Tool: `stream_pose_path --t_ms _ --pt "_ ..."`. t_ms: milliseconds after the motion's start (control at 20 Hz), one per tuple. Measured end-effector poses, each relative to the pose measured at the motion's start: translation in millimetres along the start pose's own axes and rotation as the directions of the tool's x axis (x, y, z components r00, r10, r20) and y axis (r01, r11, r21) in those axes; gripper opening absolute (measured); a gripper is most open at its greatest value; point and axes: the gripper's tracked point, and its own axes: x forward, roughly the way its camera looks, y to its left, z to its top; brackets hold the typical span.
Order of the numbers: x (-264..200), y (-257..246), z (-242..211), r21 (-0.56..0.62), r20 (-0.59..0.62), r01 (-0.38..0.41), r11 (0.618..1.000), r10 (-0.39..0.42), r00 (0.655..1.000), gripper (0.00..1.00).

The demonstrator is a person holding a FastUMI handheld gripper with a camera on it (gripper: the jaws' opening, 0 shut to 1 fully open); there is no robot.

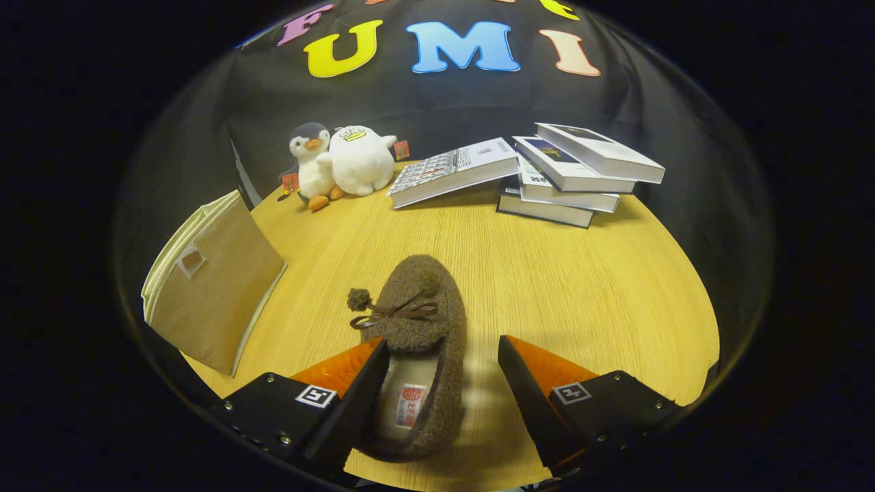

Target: Open the storage box then place both shoes into the box .Put the left shoe in first, then the right shoe, with the right side of both shoes facing outward in a uniform manner.

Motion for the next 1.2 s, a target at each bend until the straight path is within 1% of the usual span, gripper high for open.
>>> stream_pose_path --t_ms 100,200,250,300,350,400,450,550,600,650,700,800,850,1000,1200 --pt "2 -3 -4 -0.013 -0.020 -0.005 1.000 0.005 1.000 0.97" --pt "4 -1 -10 0.002 -0.047 -0.019 1.000 0.019 0.999 0.97" --pt "5 -4 -13 0.001 -0.058 -0.010 1.000 0.010 0.998 0.97" --pt "10 -5 -18 0.001 -0.070 -0.004 1.000 0.004 0.998 0.95" --pt "12 -6 -23 0.008 -0.086 0.000 1.000 0.001 0.996 0.86" --pt "13 -4 -27 0.029 -0.102 -0.010 1.000 0.013 0.995 0.80" --pt "20 5 -29 0.081 -0.107 -0.035 0.996 0.044 0.993 0.80" --pt "16 2 -26 0.145 -0.126 0.000 0.989 0.018 0.992 0.31" --pt "16 -7 -26 0.147 -0.128 0.051 0.988 -0.032 0.991 0.30" --pt "12 -19 -20 0.209 -0.105 0.095 0.973 -0.074 0.992 0.30" --pt "17 -17 -19 0.266 -0.119 0.110 0.958 -0.080 0.990 0.01" --pt "4 -5 -21 0.387 -0.143 0.082 0.918 -0.028 0.989 0.01" --pt "-2 -2 -17 0.418 -0.137 0.075 0.905 -0.019 0.990 0.01" --pt "-21 14 2 0.455 -0.103 0.051 0.889 -0.005 0.995 0.01" --pt "-51 56 43 0.500 -0.024 -0.017 0.866 0.034 0.999 0.01"
